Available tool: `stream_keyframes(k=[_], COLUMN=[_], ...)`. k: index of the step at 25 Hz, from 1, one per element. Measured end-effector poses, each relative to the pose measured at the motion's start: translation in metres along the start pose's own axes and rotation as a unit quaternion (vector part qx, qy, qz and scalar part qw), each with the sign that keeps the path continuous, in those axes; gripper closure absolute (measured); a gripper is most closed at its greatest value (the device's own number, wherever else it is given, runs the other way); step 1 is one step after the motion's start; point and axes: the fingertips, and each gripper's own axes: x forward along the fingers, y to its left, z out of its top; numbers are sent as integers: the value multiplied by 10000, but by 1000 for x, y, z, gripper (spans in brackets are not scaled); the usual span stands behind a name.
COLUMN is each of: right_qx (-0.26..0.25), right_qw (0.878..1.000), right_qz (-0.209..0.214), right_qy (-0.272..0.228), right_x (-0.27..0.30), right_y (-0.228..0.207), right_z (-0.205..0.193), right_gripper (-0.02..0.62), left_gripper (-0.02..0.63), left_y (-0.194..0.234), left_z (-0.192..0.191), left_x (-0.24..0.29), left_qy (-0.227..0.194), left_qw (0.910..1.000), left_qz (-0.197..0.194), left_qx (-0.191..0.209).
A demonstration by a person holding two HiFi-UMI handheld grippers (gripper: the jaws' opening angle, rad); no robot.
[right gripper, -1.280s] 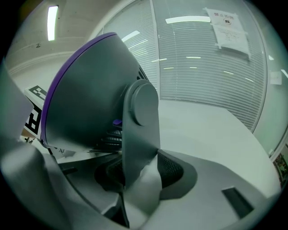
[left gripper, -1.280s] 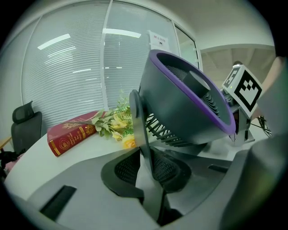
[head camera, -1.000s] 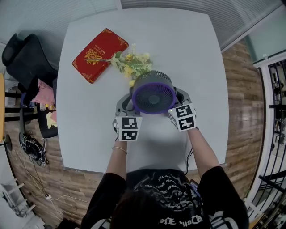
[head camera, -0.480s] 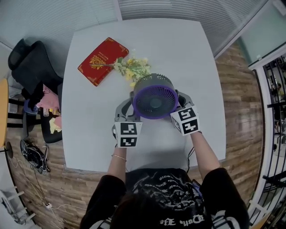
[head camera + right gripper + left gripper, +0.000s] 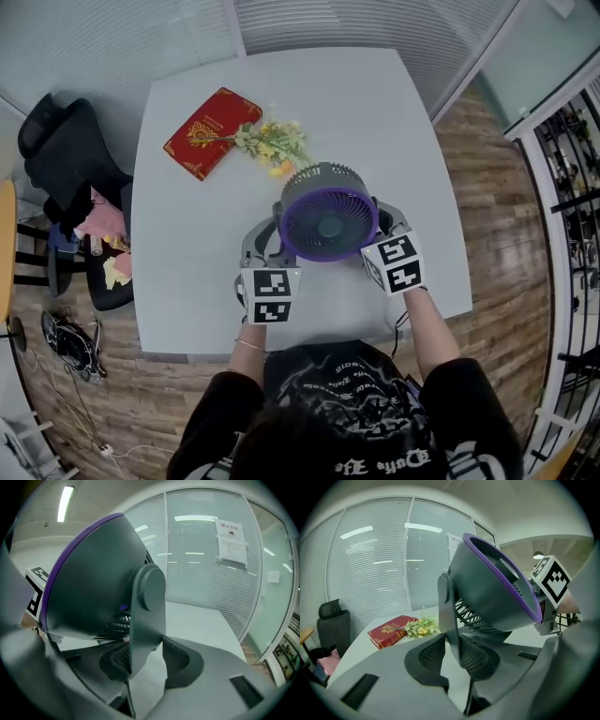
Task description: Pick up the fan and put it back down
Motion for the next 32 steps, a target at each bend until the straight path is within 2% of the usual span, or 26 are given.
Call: stream_keyframes(k=[8,19,23,27,32], right_qx=[49,136,275,372,418], right_qw=[9997,9988,9978,9963,9939], right_qz=[-238,-479,-607,-771,-1017], right_qy=[8,17,-15,-24,-6], right_x=[-51,-86,-100,-108,-126], right_y=[28,60,65,68,68], right_z=[-10,-26,-32,-37,-48], right_gripper=[445,445,446,448,448], left_gripper=[526,528,532,532,532], left_y=[-20,-32,-37,-42,-59], left_z=[-5,-18,-17,-20,-25], left_x=[-47,-88,-98,-100,-103], left_qy=[-93,-107,-185,-170,-135], left_qw=[9997,9994,9986,9981,9967], left_qz=[-208,-342,-492,-547,-746], left_qx=[-29,4,-93,243,281])
